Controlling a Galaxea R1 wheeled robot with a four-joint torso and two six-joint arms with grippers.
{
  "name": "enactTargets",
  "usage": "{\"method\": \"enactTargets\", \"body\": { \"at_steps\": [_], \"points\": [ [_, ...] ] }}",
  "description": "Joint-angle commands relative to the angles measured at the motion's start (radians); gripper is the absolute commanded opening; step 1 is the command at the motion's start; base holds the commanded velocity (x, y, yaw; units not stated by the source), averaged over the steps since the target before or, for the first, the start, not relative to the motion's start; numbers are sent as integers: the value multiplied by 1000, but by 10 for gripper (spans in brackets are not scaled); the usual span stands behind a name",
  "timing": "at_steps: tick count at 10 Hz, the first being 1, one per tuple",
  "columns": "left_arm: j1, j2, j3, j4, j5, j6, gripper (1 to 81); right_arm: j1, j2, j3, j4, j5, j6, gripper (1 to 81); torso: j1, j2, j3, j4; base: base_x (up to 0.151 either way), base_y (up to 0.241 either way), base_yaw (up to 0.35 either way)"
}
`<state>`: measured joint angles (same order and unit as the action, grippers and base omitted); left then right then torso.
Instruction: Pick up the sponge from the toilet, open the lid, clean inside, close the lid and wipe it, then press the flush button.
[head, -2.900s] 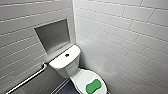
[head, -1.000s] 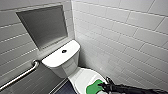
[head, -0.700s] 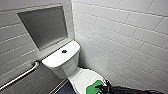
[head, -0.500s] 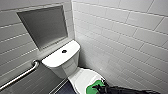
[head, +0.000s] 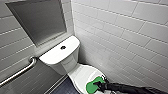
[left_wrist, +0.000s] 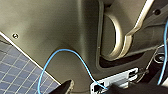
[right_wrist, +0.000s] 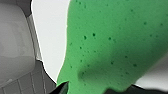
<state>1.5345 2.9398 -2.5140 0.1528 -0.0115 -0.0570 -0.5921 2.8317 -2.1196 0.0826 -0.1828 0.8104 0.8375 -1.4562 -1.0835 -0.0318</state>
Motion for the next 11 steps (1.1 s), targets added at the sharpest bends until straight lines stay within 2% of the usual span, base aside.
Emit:
{"method": "enactTargets", "body": {
  "at_steps": [1, 5, 6, 7, 8, 11],
  "points": [
    [25, 0, 9, -2, 82, 0, 811, 157, -18, -5, 23, -35, 4, 811, 0, 0, 0, 0, 0, 0, 0],
    [25, 0, 9, -2, 82, -1, 811, 129, -10, -25, 19, -35, 9, 811, 0, 0, 0, 0, 0, 0, 0],
    [25, -2, 9, -2, 82, 0, 811, 129, -7, -38, 14, -35, 7, 811, 65, -100, 0, 0, 0, 0, 0],
    [25, -2, 9, -4, 82, 0, 811, 129, -7, -42, 11, -35, 7, 811, 68, -105, 0, 0, 0, 0, 0],
    [26, -2, 9, -4, 82, 0, 811, 129, -7, -45, 8, -35, 6, 811, 15, -23, 0, 0, 0, 0, 0],
    [26, -2, 9, -4, 84, 2, 811, 143, -7, -86, 6, -35, -2, 811, 57, -89, 0, 0, 0, 0, 0]
  ]
}}
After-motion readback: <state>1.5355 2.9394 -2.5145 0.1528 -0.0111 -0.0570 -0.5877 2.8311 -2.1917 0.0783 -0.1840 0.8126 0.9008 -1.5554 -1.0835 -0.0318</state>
